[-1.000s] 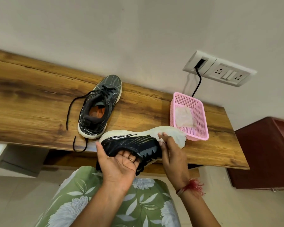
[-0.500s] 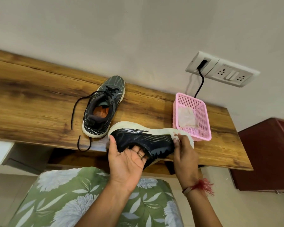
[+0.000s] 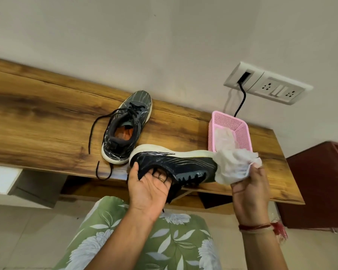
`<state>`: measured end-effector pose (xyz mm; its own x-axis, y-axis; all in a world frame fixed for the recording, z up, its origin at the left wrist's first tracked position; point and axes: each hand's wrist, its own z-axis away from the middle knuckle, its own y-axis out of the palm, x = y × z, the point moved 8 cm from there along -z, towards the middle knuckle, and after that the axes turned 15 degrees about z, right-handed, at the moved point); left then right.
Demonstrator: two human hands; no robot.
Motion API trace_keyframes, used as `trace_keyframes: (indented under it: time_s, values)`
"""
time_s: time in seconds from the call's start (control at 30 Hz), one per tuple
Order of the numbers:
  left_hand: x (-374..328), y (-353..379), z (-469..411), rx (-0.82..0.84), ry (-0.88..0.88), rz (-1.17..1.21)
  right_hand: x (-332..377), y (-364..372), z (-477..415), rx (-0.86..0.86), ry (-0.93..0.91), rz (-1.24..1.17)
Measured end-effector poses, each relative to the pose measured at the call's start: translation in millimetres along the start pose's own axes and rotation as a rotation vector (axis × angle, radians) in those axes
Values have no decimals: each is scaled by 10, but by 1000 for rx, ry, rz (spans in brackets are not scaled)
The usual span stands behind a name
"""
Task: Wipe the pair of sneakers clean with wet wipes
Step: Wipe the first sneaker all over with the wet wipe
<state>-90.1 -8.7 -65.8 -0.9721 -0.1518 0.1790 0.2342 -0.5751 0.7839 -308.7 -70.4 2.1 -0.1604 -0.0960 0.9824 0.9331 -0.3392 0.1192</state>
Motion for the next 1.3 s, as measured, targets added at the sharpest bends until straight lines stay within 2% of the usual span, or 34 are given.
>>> trace_keyframes:
  time_s: [0.07,0.1,0.23,0.33,0.5,0.57,0.63,0.7,0.77,0.8,0.93,1.07,1.2,1.3]
  values:
    - [11,15,6,0,-5,-16,-49,59,41,-19,-4,88]
    - [21,23,16,3,-11,-33,-33,103,71,-25,-58,208]
    - [90,50,61,14,-32,-121,46,560,373,80,-477,926]
    - [114,57,67,32,-40,-172,-111,872,694,190,-634,1126]
    - [92,83,63,85,-49,-179,-141,989,860,368,-711,1089]
    - [128,95,77,87,-53,-183,-124,910,783,303,-727,1142]
    - [165,106,99,90,-56,-184,-137,856,752,220,-666,1138]
    - [138,110,97,98,-47,-159,-175,979,875,313,-679,1108]
    - [74,92,79,86,-32,-130,-168,1093,1010,449,-768,1123]
    - [58,87,64,83,-34,-125,-159,1091,986,459,-797,1155]
    - [137,108,69,99,-53,-162,-114,913,748,228,-673,1135]
    - [55,86,44,115,-24,-158,-181,1074,992,444,-717,1080]
    - [96,75,32,105,-44,-216,-81,1036,837,328,-707,1081]
    - [73,59,30,109,-22,-210,-99,1261,1059,476,-797,1126]
